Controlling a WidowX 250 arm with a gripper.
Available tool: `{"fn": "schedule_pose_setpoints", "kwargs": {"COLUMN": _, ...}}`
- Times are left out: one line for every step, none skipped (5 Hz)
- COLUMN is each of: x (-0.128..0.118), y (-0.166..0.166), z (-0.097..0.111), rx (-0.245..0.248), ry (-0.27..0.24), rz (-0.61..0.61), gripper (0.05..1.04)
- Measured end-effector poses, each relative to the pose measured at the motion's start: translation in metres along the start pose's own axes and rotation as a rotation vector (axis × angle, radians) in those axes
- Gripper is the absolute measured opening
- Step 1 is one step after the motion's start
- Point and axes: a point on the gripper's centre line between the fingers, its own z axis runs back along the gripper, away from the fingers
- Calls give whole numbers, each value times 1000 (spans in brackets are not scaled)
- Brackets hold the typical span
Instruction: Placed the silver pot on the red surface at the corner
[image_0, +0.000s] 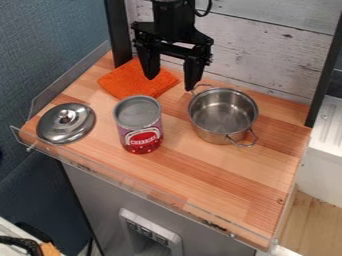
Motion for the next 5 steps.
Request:
{"fn": "schedule_pose_setpoints", "kwargs": {"x": -2, "y": 0, "z": -9, "rx": -2, "ry": 29, "rz": 9, "gripper": 999}}
{"fn": "schedule_pose_setpoints", "kwargs": {"x": 8, "y": -27, "z": -27, "rx": -4, "ry": 50, "rz": 31, "gripper": 999}}
{"fn": "schedule_pose_setpoints", "kwargs": {"x": 29, "y": -59, "z": -43, "rx": -3, "ry": 42, "rz": 48, "gripper": 999}}
{"fn": "schedule_pose_setpoints", "kwargs": {"x": 46, "y": -83, "z": -63, "rx": 2, "ry": 52, "rz": 61, "gripper": 999}}
{"fn": "schedule_pose_setpoints", "kwargs": {"x": 52, "y": -97, "z": -79, "rx": 15, "ry": 70, "rz": 75, "gripper": 999}}
